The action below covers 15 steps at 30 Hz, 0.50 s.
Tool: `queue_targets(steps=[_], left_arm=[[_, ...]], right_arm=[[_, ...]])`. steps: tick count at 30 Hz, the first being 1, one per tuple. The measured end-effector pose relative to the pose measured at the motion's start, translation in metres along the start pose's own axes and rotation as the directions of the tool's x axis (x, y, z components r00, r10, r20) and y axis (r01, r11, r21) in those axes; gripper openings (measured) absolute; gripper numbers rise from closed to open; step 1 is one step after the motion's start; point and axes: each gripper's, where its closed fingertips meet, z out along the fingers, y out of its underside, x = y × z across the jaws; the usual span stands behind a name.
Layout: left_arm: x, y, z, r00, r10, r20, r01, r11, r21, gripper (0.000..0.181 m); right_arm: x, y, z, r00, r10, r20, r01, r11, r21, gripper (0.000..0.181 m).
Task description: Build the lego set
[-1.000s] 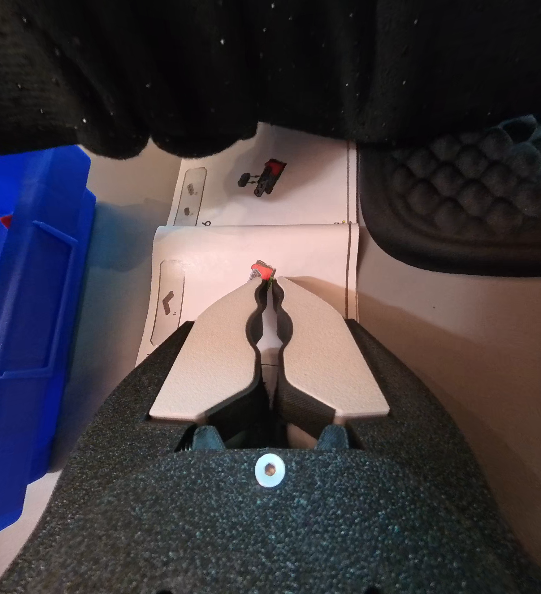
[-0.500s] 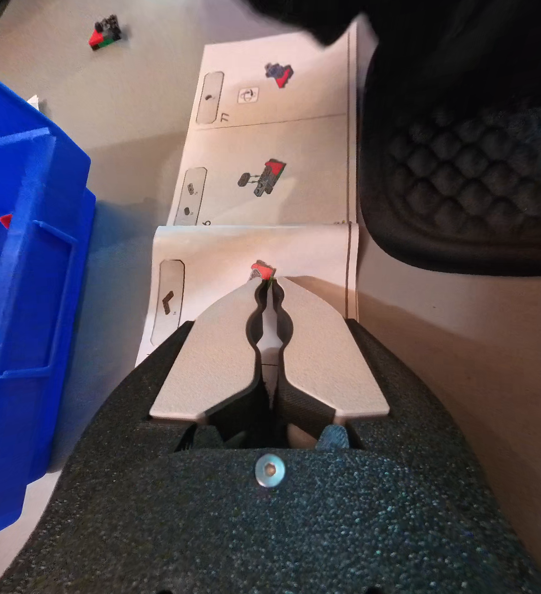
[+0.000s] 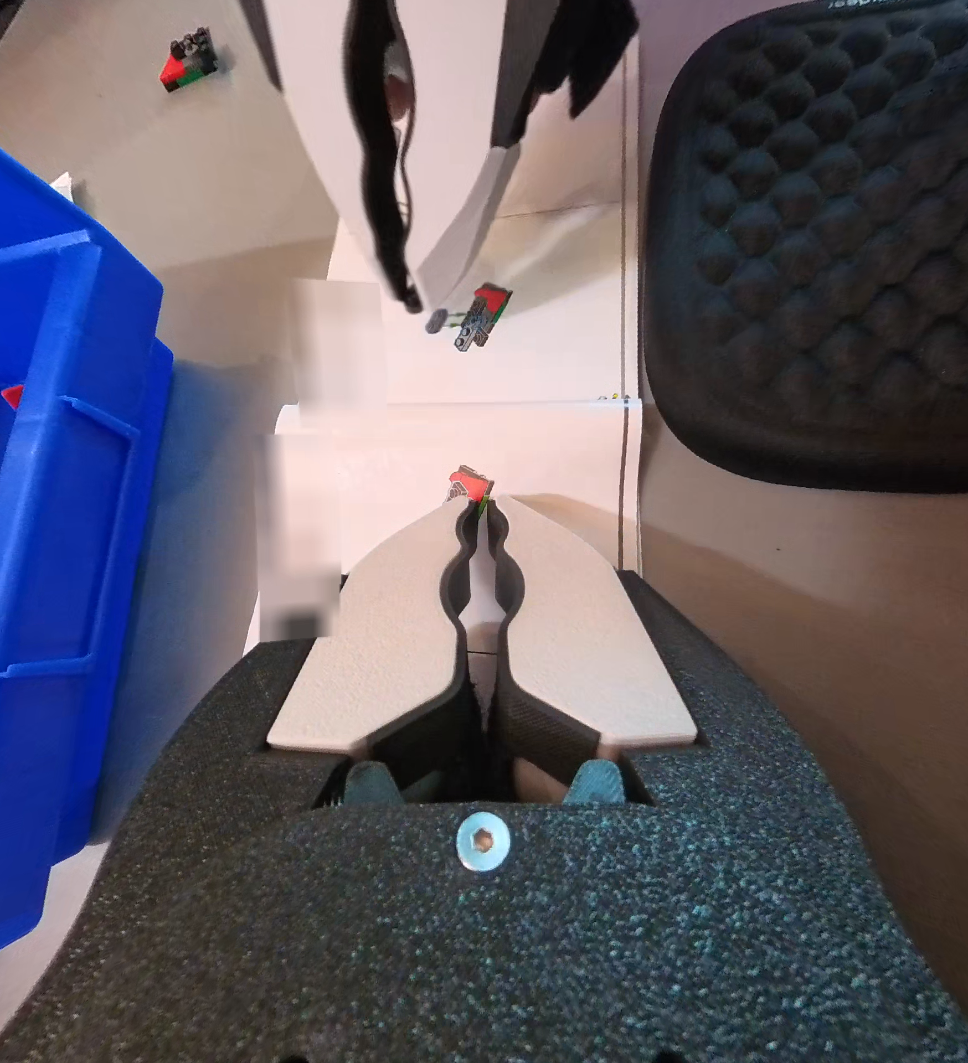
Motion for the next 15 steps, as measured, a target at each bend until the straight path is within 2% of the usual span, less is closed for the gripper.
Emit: queue_targets(steps=[3, 6, 8, 15], left_arm=[[0.0, 0.0, 0.0, 1.0, -0.008, -0.006, 0.008, 1.0, 0.0, 0.002], [0.0, 0.0, 0.0, 1.0, -0.008, -0.006, 0.008, 1.0, 0.0, 0.002], [0.0, 0.0, 0.0, 1.0, -0.01, -0.007, 0.01, 1.0, 0.0, 0.002], [0.0, 0.0, 0.0, 1.0, -0.011, -0.009, 0.011, 1.0, 0.0, 0.002]], right_arm=[[-0.003, -0.014, 0.007, 0.994, -0.093, 0.053, 0.091, 0.995, 0.035, 0.008], [-0.004, -0.005, 0.022, 0.985, -0.136, 0.11, 0.141, 0.989, -0.035, 0.01], [-0.004, -0.014, 0.02, 0.984, -0.129, 0.119, 0.127, 0.992, 0.025, 0.019], [-0.004, -0.016, 0.013, 0.986, -0.132, 0.102, 0.126, 0.99, 0.066, 0.025]])
